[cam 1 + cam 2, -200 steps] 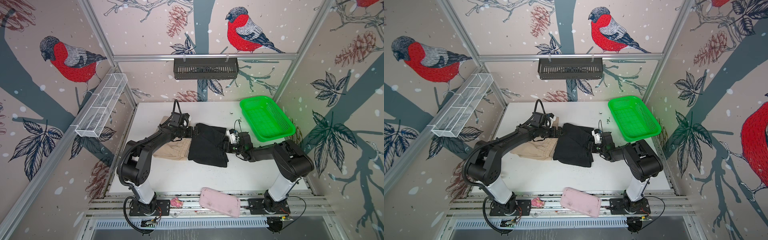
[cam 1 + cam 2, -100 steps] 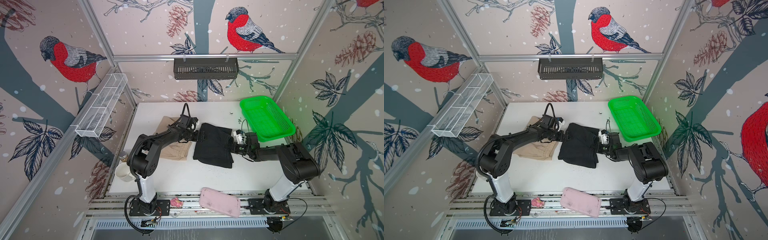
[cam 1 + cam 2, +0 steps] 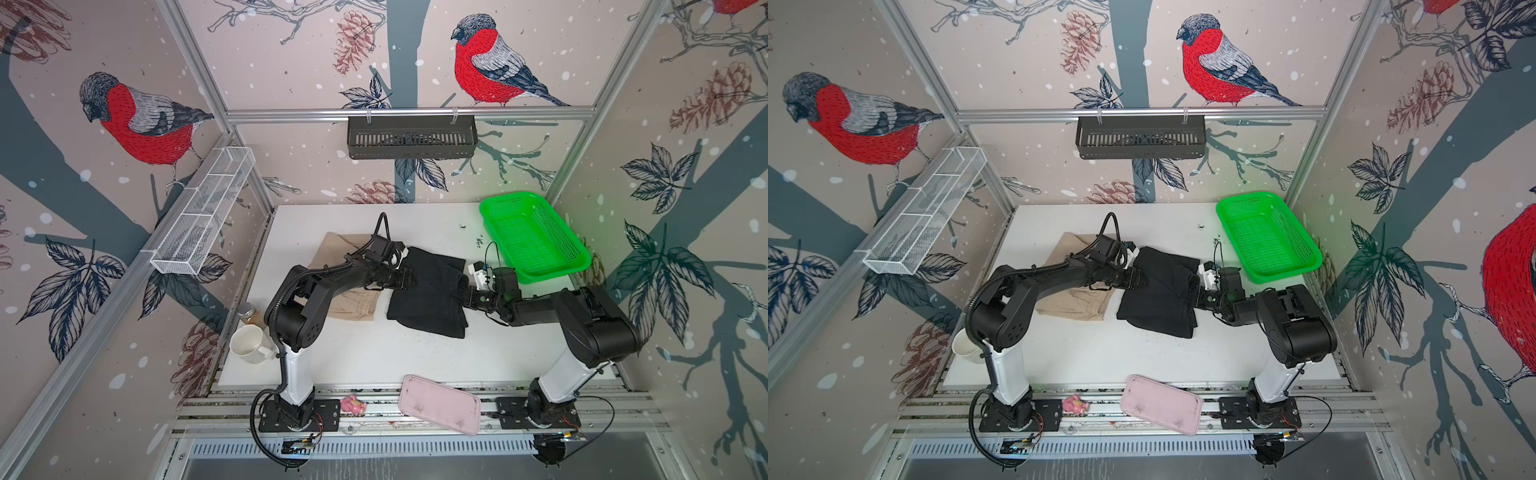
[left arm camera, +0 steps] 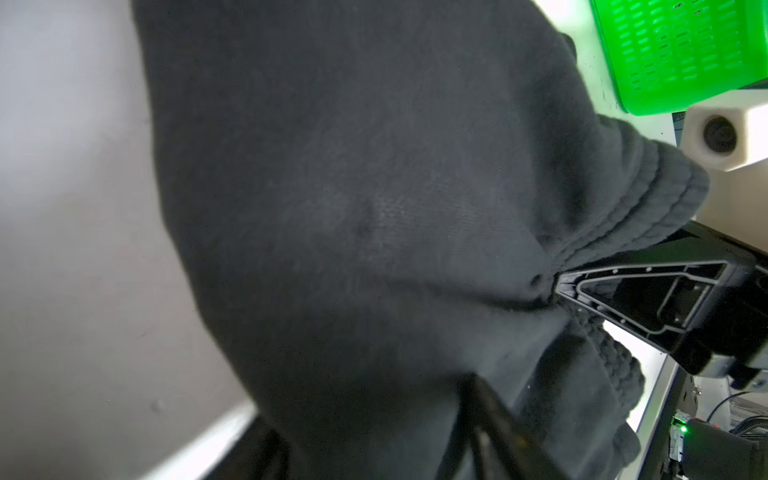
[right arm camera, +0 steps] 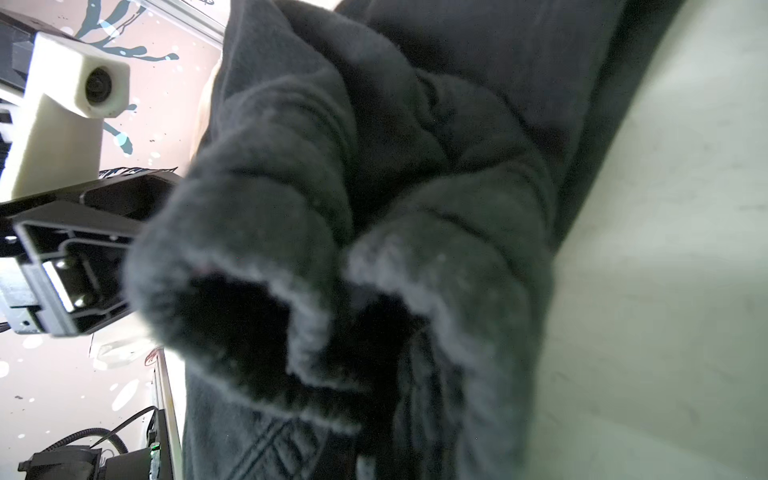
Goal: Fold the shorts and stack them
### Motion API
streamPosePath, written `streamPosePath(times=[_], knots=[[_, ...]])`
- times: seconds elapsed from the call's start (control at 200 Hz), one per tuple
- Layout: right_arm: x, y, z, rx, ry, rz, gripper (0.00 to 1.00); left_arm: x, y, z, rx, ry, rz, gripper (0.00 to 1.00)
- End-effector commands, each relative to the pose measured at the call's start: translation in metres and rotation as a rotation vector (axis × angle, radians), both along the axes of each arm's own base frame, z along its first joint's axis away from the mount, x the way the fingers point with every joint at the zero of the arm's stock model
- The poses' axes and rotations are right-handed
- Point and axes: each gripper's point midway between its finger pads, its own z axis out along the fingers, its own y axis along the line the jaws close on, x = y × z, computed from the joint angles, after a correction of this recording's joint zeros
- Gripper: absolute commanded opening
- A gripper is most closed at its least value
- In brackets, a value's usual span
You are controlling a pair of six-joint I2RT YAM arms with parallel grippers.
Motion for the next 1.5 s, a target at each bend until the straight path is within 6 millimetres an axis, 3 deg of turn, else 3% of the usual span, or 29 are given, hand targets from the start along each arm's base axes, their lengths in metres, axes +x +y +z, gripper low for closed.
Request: streamPosePath(times=[0.0, 0.095, 0.305, 0.49, 0.65, 0.91, 1.075, 1.231, 1.331, 1.496], knots=[[-0.009, 0.008, 0.002, 0.023, 0.02, 0.029, 0.06, 0.001, -0.006, 0.008, -0.03, -0.008, -0.01, 0.26], [-0.013, 0.01, 0.003, 0.032, 0.015, 0.026, 0.05, 0.003, -0.004, 0.014, -0.008, -0.007, -0.003, 0.0], [-0.016, 0.03, 0.018, 0.046, 0.005, 0.059, 0.03, 0.009, 0.011, 0.035, 0.112, 0.018, 0.038, 0.0], [-0.011, 0.065, 0.056, 0.023, -0.045, 0.107, 0.02, 0.004, 0.028, 0.072, 0.169, 0.033, 0.034, 0.0], [0.003, 0.104, 0.096, 0.048, -0.117, 0.155, 0.02, 0.013, 0.066, 0.104, 0.194, 0.033, 0.102, 0.0], [0.026, 0.169, 0.131, 0.093, -0.193, 0.228, 0.02, 0.026, 0.149, 0.144, 0.241, -0.016, 0.26, 0.0], [0.036, 0.216, 0.144, 0.113, -0.235, 0.288, 0.02, 0.037, 0.206, 0.147, 0.31, -0.053, 0.398, 0.0], [0.039, 0.251, 0.138, 0.142, -0.222, 0.341, 0.01, 0.045, 0.246, 0.14, 0.345, -0.056, 0.513, 0.0], [0.04, 0.265, 0.131, 0.148, -0.219, 0.356, 0.02, 0.051, 0.264, 0.126, 0.407, -0.044, 0.545, 0.0], [0.038, 0.28, 0.11, 0.136, -0.214, 0.362, 0.02, 0.07, 0.275, 0.107, 0.449, -0.057, 0.564, 0.0]])
